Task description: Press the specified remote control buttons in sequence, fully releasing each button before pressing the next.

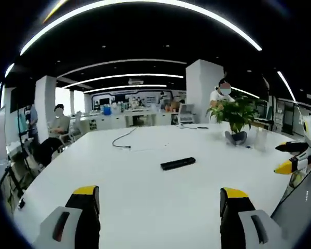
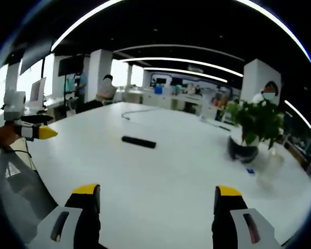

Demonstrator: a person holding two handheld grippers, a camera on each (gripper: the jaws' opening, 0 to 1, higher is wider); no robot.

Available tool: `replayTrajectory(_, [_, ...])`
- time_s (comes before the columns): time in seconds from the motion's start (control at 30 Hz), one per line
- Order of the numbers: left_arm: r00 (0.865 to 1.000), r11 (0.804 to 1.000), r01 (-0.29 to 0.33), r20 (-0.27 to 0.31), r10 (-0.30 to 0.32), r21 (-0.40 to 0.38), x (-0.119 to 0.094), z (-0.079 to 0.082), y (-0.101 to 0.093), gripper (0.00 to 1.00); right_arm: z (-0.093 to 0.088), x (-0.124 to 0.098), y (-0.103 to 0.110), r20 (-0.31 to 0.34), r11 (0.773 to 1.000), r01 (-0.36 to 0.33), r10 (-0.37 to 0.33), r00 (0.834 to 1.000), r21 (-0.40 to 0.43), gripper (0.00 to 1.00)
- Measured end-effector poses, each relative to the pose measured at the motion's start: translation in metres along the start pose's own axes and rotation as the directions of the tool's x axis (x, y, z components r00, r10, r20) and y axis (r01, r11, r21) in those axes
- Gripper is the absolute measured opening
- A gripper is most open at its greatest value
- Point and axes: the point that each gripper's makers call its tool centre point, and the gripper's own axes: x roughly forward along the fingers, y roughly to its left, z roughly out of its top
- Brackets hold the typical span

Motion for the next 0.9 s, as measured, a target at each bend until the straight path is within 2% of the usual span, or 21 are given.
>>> replayTrajectory(0.1, [0.998,0.998,-0.005,-0.056,0.008,0.058,-0.004,-0.007,0.0,1.0,0.0,0.0,-0.001,0.001,1.0,0.006,-0.006,1.0,0.0,0.9])
replayTrajectory(0.17, [1.0,0.995,-0.019,0.013,0.018,0.098,-0.011,0.004,0.001,1.0,-0.001,0.0,-0.002,-0.005,1.0,0.015,-0.015,1.0,-0.007,0.9])
replayTrajectory(0.3, [0.999,0.995,-0.041,0.022,0.039,0.093,-0.012,0.002,0.006,1.0,-0.001,0.0,-0.001,-0.007,1.0,0.016,-0.016,1.0,-0.012,0.9])
replayTrajectory(0.33, [0.995,0.994,-0.073,0.075,0.066,0.085,-0.013,0.011,0.01,1.0,-0.001,0.001,-0.001,-0.008,1.0,0.014,-0.014,1.0,-0.014,0.9])
replayTrajectory(0.37, [0.992,0.994,-0.077,0.102,0.068,0.083,-0.015,0.015,0.01,0.99,-0.001,0.001,-0.001,-0.01,1.0,0.014,-0.014,1.0,-0.016,0.9])
replayTrajectory(0.47, [0.985,0.986,-0.129,0.126,0.115,0.107,-0.019,0.018,0.019,1.0,0.0,0.001,0.0,-0.005,1.0,0.012,-0.012,1.0,-0.013,0.93])
replayTrajectory(0.5, [0.985,0.987,-0.128,0.131,0.114,0.1,-0.019,0.017,0.02,1.0,0.001,0.001,-0.001,-0.001,1.0,0.016,-0.016,1.0,-0.015,0.93])
replayTrajectory(0.6, [0.989,0.99,-0.11,0.111,0.1,0.09,-0.017,0.012,0.019,0.99,0.002,-0.001,-0.003,0.009,1.0,0.027,-0.027,1.0,-0.012,0.94])
replayTrajectory(0.7, [0.99,0.982,-0.12,0.097,0.106,0.144,-0.015,0.008,0.018,0.99,0.002,-0.001,-0.004,0.012,0.999,0.032,-0.032,0.999,-0.009,0.95])
replayTrajectory(0.77, [0.99,0.983,-0.119,0.095,0.106,0.141,-0.017,0.009,0.017,1.0,-0.001,0.001,-0.001,-0.004,1.0,0.022,-0.022,1.0,-0.012,0.98])
replayTrajectory(0.9, [0.989,0.981,-0.123,0.103,0.108,0.15,-0.017,0.011,0.017,1.0,0.001,0.0,0.0,0.009,1.0,0.017,-0.017,1.0,-0.015,0.99])
